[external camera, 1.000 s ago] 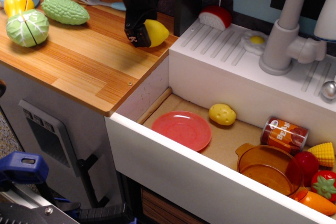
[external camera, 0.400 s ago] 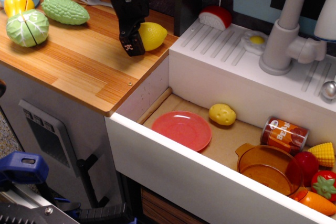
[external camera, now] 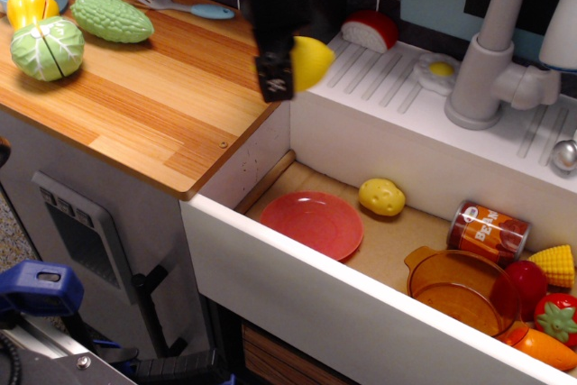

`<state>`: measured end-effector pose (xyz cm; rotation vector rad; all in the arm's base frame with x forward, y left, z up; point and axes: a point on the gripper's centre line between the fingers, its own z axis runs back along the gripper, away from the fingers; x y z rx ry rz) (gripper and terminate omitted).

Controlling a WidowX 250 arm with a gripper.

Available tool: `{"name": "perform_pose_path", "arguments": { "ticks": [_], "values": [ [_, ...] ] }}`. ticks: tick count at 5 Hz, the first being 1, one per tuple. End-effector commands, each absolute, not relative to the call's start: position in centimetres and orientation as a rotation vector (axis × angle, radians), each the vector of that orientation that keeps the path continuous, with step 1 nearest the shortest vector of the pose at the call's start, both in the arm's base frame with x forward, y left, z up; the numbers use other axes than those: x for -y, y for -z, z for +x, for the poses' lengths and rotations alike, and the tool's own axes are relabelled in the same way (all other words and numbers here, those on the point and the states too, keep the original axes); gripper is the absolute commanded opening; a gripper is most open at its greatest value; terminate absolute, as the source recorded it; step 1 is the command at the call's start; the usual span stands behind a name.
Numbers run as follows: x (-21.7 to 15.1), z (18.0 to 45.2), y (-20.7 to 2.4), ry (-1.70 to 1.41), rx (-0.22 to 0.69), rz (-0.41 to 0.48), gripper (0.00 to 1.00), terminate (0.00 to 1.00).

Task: Put lemon on plate

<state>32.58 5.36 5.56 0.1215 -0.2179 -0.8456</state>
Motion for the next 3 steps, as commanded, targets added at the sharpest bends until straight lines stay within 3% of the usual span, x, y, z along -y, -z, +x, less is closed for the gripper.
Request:
{"name": "perform_pose_path", "arguments": {
  "ticks": [1,2,3],
  "values": [
    [-3.0,30.8,-4.0,0.823,0.231,0.181,0.00,0.00],
    [-2.4,30.8,-1.7,0.829,0.156,0.175,0.00,0.00],
    [-2.2,30.8,0.7,0.813,0.147,0.184,0.00,0.00]
  ]
}}
